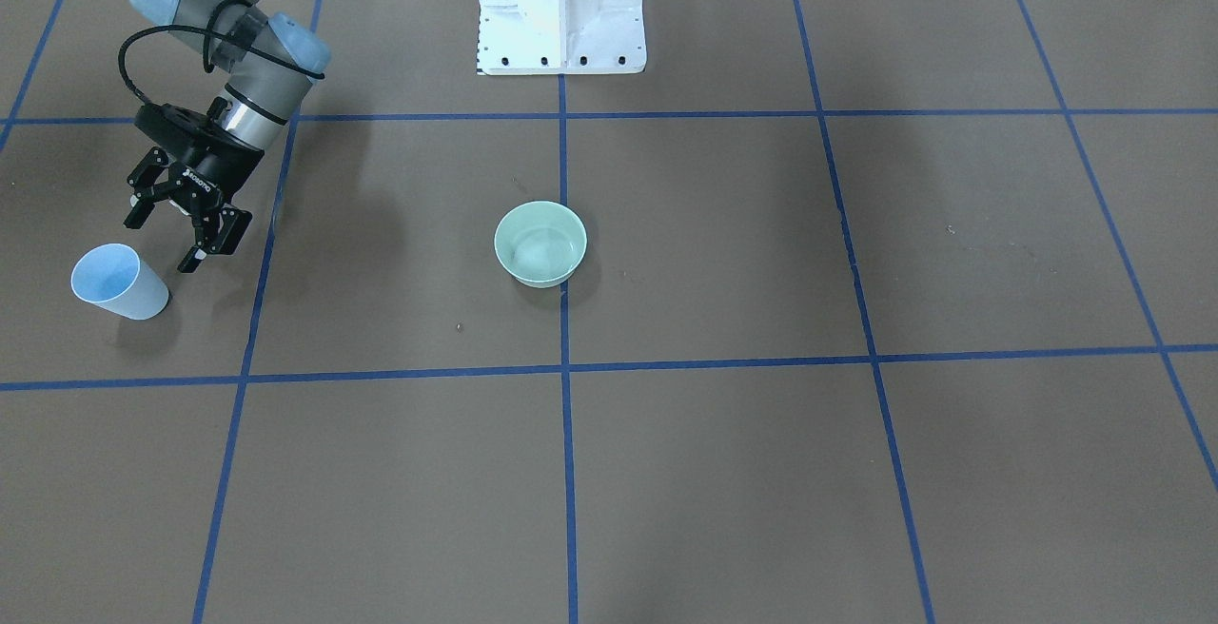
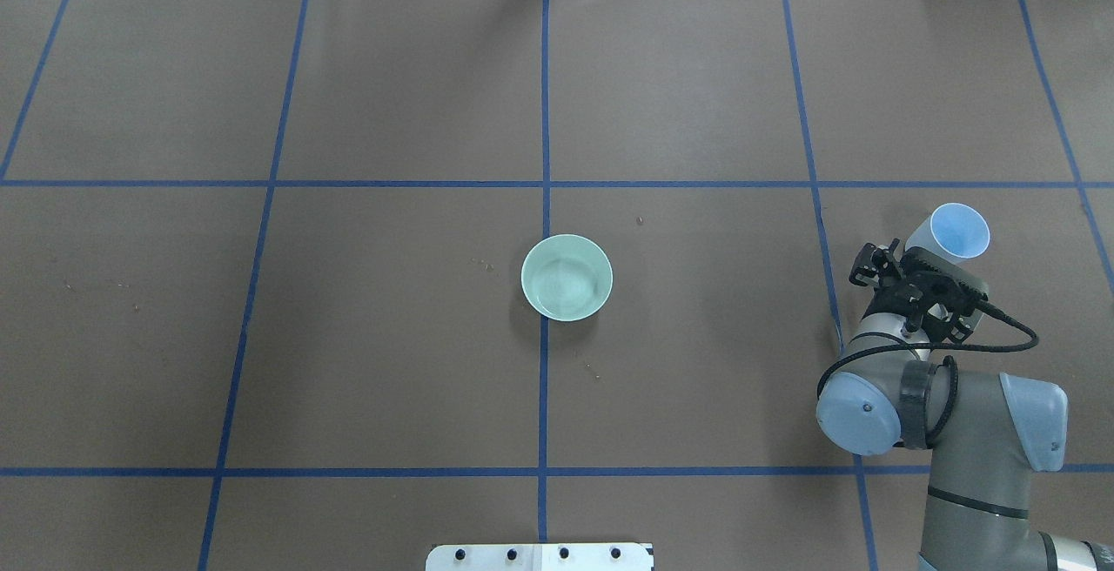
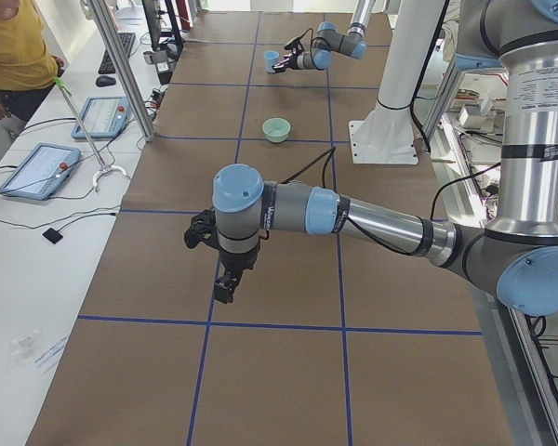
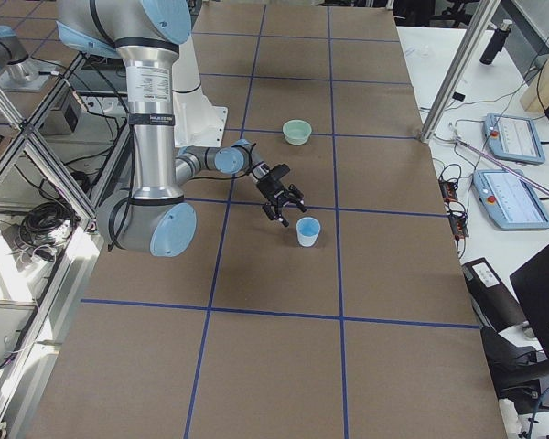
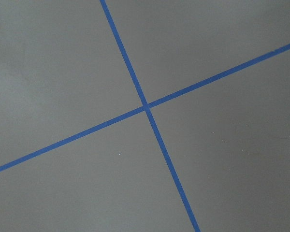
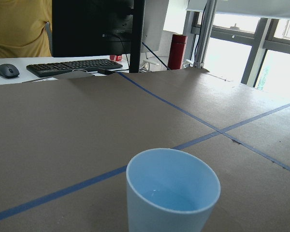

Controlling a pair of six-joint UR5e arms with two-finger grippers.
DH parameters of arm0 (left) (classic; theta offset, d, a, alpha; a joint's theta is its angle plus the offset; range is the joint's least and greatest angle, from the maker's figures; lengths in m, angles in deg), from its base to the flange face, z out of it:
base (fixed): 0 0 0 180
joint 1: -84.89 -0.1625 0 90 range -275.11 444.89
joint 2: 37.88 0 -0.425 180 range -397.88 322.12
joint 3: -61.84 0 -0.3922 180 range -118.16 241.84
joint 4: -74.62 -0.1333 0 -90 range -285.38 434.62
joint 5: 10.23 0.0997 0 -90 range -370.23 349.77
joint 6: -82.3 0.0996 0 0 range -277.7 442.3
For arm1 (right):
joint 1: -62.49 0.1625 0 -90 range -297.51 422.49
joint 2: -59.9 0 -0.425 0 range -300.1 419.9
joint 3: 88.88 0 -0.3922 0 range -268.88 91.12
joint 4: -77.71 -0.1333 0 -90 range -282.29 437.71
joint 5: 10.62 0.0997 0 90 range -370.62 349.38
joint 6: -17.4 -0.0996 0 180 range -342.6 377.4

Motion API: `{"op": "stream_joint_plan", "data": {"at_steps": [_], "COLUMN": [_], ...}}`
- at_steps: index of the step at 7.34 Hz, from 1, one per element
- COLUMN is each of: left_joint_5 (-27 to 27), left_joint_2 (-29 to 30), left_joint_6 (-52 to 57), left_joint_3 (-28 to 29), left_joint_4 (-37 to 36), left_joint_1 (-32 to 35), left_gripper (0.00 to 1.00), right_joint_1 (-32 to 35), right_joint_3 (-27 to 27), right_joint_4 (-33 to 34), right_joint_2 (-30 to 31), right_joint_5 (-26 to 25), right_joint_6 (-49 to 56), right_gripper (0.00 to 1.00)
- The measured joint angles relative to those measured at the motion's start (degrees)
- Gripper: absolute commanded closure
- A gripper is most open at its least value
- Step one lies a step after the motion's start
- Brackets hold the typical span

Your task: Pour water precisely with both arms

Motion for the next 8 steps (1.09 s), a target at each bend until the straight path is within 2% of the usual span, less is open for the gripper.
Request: {"op": "stream_joint_plan", "data": {"at_steps": [8], "left_joint_5": [0.0], "left_joint_2": [0.0], "left_joint_6": [0.0], "left_joint_3": [-0.2], "left_joint_4": [0.1], "left_joint_1": [0.1], "left_gripper": [0.0], "right_joint_1": [4.5], "right_joint_3": [6.2], "right_joint_4": [0.0], "right_joint_2": [-1.9], "right_joint_5": [0.2], "right_joint_6": [-0.1], "right_gripper": [0.0]}}
